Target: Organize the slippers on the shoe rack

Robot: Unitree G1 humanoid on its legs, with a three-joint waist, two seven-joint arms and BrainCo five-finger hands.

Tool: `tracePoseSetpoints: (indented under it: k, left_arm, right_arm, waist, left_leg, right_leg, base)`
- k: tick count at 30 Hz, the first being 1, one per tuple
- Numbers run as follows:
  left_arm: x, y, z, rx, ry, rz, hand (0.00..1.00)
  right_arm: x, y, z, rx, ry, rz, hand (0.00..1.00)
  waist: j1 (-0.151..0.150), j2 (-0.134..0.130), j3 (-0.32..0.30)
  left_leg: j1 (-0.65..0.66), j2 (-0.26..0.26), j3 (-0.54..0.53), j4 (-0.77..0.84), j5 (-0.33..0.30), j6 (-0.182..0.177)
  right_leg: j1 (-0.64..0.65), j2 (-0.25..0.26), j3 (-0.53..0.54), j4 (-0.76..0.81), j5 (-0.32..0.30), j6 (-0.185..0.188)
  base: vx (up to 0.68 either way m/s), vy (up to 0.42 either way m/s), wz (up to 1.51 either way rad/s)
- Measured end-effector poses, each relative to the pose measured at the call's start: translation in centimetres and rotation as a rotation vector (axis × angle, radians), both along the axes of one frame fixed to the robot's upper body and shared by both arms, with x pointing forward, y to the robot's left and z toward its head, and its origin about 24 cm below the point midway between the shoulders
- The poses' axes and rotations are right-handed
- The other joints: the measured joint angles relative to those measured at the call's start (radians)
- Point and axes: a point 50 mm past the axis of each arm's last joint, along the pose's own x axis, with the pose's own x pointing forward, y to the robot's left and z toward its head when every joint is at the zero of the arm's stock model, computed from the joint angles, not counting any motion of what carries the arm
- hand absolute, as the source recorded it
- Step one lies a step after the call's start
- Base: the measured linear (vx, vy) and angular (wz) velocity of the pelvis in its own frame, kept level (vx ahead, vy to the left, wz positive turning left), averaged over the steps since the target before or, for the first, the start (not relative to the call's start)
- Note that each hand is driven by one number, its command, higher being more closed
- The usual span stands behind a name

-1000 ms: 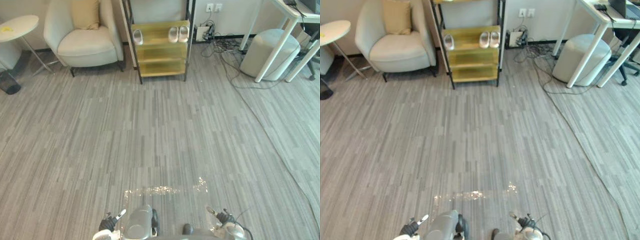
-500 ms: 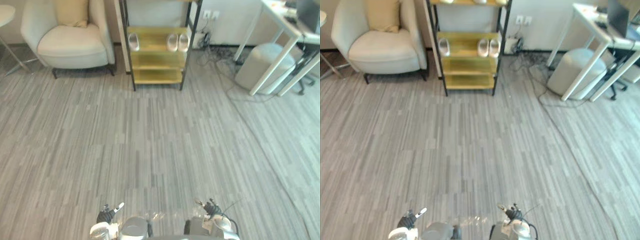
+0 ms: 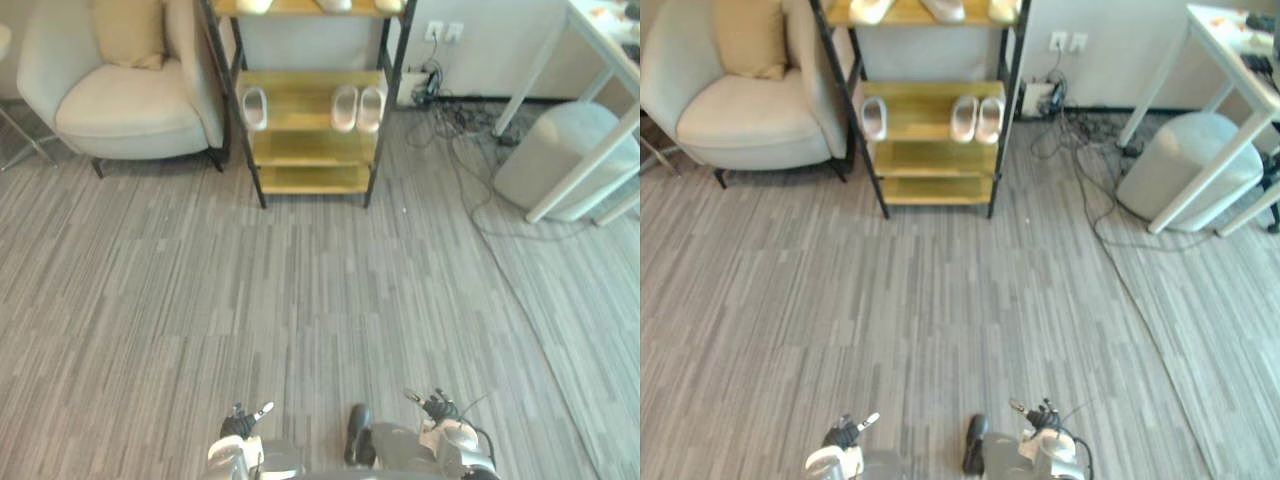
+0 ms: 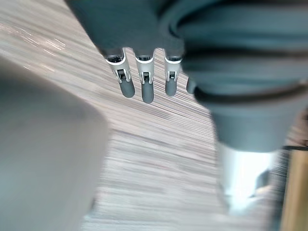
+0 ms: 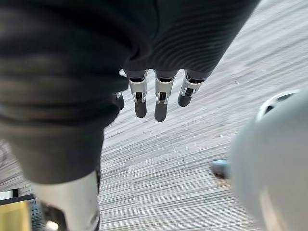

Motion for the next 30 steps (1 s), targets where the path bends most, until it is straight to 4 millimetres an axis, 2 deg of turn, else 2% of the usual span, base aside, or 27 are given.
tracePoseSetpoints:
  k: [2,3,4,5,6,7,9,10,11,12,13,14,15,17,20,21,23,24,25,26,27,29,30]
  left_arm:
    - [0.6,0.0,0.4,0.006,-0.029,-0.003,0.0]
    - [0.9,-0.1,0.5,0.004,-0.04,-0.004,0.0]
    - [1.1,-0.2,0.6,-0.001,-0.046,-0.003,0.0]
    - [1.2,-0.3,0.6,-0.004,-0.051,-0.001,0.0]
    - [1.1,-0.3,0.6,-0.001,-0.046,-0.004,0.0]
    - [1.0,-0.1,0.5,0.005,-0.04,-0.005,0.0]
    - [1.1,0.2,0.6,0.012,-0.043,-0.006,0.0]
    - [1.1,0.1,0.6,0.012,-0.043,-0.007,0.0]
    - [1.1,0.1,0.6,0.017,-0.035,-0.023,0.0]
    - [1.1,0.2,0.5,0.021,-0.029,-0.034,0.0]
    - [1.0,0.2,0.4,0.026,-0.016,-0.053,0.0]
    - [0.9,0.3,0.3,0.032,0.0,-0.07,0.0]
    - [0.8,0.2,0.2,0.031,0.007,-0.071,0.0]
    - [0.8,0.0,0.1,0.027,0.015,-0.08,0.0]
    - [0.7,-0.2,0.0,0.023,0.022,-0.086,0.0]
    - [0.6,-0.3,0.0,0.02,0.028,-0.086,0.0]
    - [0.3,-0.3,-0.1,0.022,0.034,-0.085,0.0]
    - [0.0,-0.1,-0.2,0.024,0.043,-0.078,0.0]
    - [-0.4,0.3,-0.3,0.024,0.05,-0.056,0.0]
    - [-0.8,0.0,-0.5,0.013,0.066,-0.046,0.0]
    - [-1.0,-0.6,-0.7,0.002,0.077,-0.054,0.0]
    - [-1.5,-1.6,-1.1,-0.028,0.093,-0.043,0.0]
    - [-1.4,-1.3,-1.0,-0.027,0.09,-0.028,0.0]
  right_arm:
    - [0.4,1.0,0.1,0.021,-0.009,0.009,0.0]
    - [0.5,1.0,0.1,0.021,-0.009,0.008,0.0]
    - [0.4,1.0,0.0,0.018,-0.003,0.004,0.0]
    - [0.3,0.9,0.0,0.011,0.003,0.0,0.0]
    - [0.0,0.9,-0.1,0.008,0.015,-0.001,0.0]
    - [0.0,1.4,-0.2,0.014,0.016,0.007,0.0]
    - [-0.1,1.8,-0.2,0.023,0.015,0.009,0.0]
    - [-0.2,1.8,-0.2,0.023,0.018,0.009,0.0]
    - [-0.5,1.7,-0.3,0.023,0.024,0.006,0.0]
    - [-0.7,1.7,-0.4,0.023,0.028,0.005,0.0]
    - [-1.2,1.7,-0.6,0.022,0.04,0.005,0.0]
    - [-1.4,1.5,-0.5,0.016,0.036,0.007,0.0]
    - [-1.1,1.3,-0.3,0.006,0.018,0.015,0.0]
    - [-1.0,1.2,-0.2,-0.003,0.011,0.022,0.0]
    - [-0.8,0.9,-0.1,-0.005,0.003,0.006,0.0]
    - [-0.8,0.6,-0.1,-0.005,0.003,-0.009,0.0]
    - [-0.5,0.5,0.0,-0.006,-0.003,-0.011,0.0]
    - [-0.5,0.6,-0.1,-0.003,-0.001,-0.009,0.0]
    - [-0.7,0.7,-0.1,0.001,0.004,-0.008,0.0]
    - [-0.6,0.3,0.0,-0.009,-0.001,-0.007,0.0]
    - [-0.4,0.1,0.0,-0.013,0.0,-0.004,0.0]
    - [-0.4,-0.4,0.1,-0.025,-0.005,-0.011,0.0]
    - [-0.3,-0.6,0.1,-0.029,-0.007,-0.01,0.0]
  waist:
    - [0.017,-0.007,0.0]
    - [0.022,-0.012,0.004]
    - [0.034,-0.013,0.008]
    - [0.038,-0.013,0.007]
    - [0.046,-0.03,0.003]
    - [0.047,-0.048,-0.011]
    - [0.051,-0.064,-0.015]
    - [0.054,-0.064,-0.016]
    - [0.06,-0.068,-0.018]
    - [0.059,-0.069,-0.019]
    - [0.055,-0.074,-0.019]
    - [0.047,-0.079,-0.023]
    - [0.034,-0.077,-0.023]
    - [0.021,-0.075,-0.026]
    - [0.015,-0.072,-0.025]
    - [0.013,-0.065,-0.027]
    - [0.009,-0.067,-0.028]
    - [0.009,-0.07,-0.029]
    - [0.005,-0.081,-0.035]
    - [-0.004,-0.071,-0.037]
    - [-0.004,-0.039,-0.05]
    - [-0.016,0.004,-0.062]
    - [-0.018,0.014,-0.059]
  left_leg:
    - [-0.084,-0.036,0.041,-0.187,-0.046,0.023]
    - [-0.109,-0.064,0.051,-0.312,-0.042,0.027]
    - [-0.132,-0.104,0.048,-0.483,-0.013,0.04]
    - [-0.137,-0.128,0.047,-0.593,0.065,0.041]
    - [-0.105,-0.15,0.06,-0.66,0.185,0.051]
    - [-0.089,-0.174,0.079,-0.678,0.215,0.079]
    - [-0.084,-0.177,0.11,-0.617,0.152,0.115]
    - [-0.068,-0.176,0.118,-0.6,0.124,0.12]
    - [-0.011,-0.183,0.139,-0.602,0.073,0.126]
    - [0.01,-0.187,0.142,-0.605,0.059,0.127]
    - [0.046,-0.201,0.14,-0.613,0.04,0.13]
    - [0.098,-0.218,0.132,-0.623,0.015,0.135]
    - [0.148,-0.223,0.121,-0.634,-0.002,0.138]
    - [0.222,-0.225,0.098,-0.679,-0.012,0.141]
    - [0.349,-0.203,0.059,-0.779,-0.011,0.14]
    - [0.377,-0.189,0.05,-0.813,-0.017,0.123]
    - [0.415,-0.178,0.04,-0.836,-0.04,0.083]
    - [0.443,-0.176,0.028,-0.843,-0.061,0.048]
    - [0.466,-0.18,0.013,-0.844,-0.08,0.019]
    - [0.487,-0.163,-0.004,-0.846,-0.087,0.008]
    - [0.483,-0.127,-0.014,-0.834,-0.075,-0.011]
    - [0.45,-0.082,-0.049,-0.731,-0.07,-0.017]
    - [0.385,-0.06,-0.072,-0.561,-0.045,-0.035]
  right_leg:
    - [0.057,-0.007,0.019,-0.056,0.0,0.014]
    - [0.079,-0.015,0.031,-0.076,-0.006,0.023]
    - [0.106,-0.033,0.043,-0.096,-0.02,0.043]
    - [0.123,-0.046,0.053,-0.101,-0.038,0.062]
    - [0.142,-0.068,0.071,-0.11,-0.054,0.081]
    - [0.15,-0.093,0.088,-0.112,-0.067,0.098]
    - [0.156,-0.118,0.104,-0.079,-0.064,0.102]
    - [0.15,-0.125,0.109,-0.028,-0.069,0.11]
    - [0.066,-0.152,0.126,0.222,-0.091,0.157]
    - [0.029,-0.166,0.128,0.333,-0.084,0.173]
    - [-0.038,-0.192,0.131,0.496,-0.056,0.206]
    - [-0.11,-0.222,0.126,0.693,-0.053,0.214]
    - [-0.153,-0.239,0.104,0.794,-0.06,0.203]
    - [-0.222,-0.252,0.045,0.827,-0.076,0.179]
    - [-0.284,-0.229,-0.043,0.588,-0.096,0.147]
    - [-0.296,-0.209,-0.056,0.421,-0.077,0.141]
    - [-0.313,-0.18,-0.049,0.195,0.011,0.125]
    - [-0.311,-0.16,-0.023,0.085,0.095,0.113]
    - [-0.309,-0.153,0.007,0.049,0.2,0.084]
    - [-0.307,-0.143,0.011,0.086,0.218,0.06]
    - [-0.309,-0.126,-0.009,0.125,0.174,0.048]
    - [-0.293,-0.091,-0.049,0.155,0.105,0.033]
    - [-0.257,-0.073,-0.063,0.154,0.071,0.026]
  base:
    - [0.42,-0.02,-0.23]
    - [0.41,0.1,-0.26]
    - [0.51,0.192,-0.26]
    - [0.55,0.255,-0.29]
    - [0.48,0.239,-0.27]
    - [0.53,0.22,-0.25]
    - [0.51,0.194,-0.23]
    - [0.52,0.231,-0.39]
    - [0.41,0.191,-0.29]
    - [0.41,0.188,-0.22]
    - [0.32,0.11,0.08]
    - [0.4,0.101,0.27]
    - [0.47,0.079,0.42]
    - [0.39,0.021,0.47]
    - [0.42,-0.054,0.43]
    - [0.41,-0.109,0.34]
    - [0.47,-0.158,0.29]
    - [0.6,-0.255,0.22]
    - [0.63,-0.29,0.29]
    - [0.53,-0.252,0.34]
    - [0.5,-0.24,0.32]
    - [0.49,-0.244,0.27]
    - [0.44,-0.243,0.27]
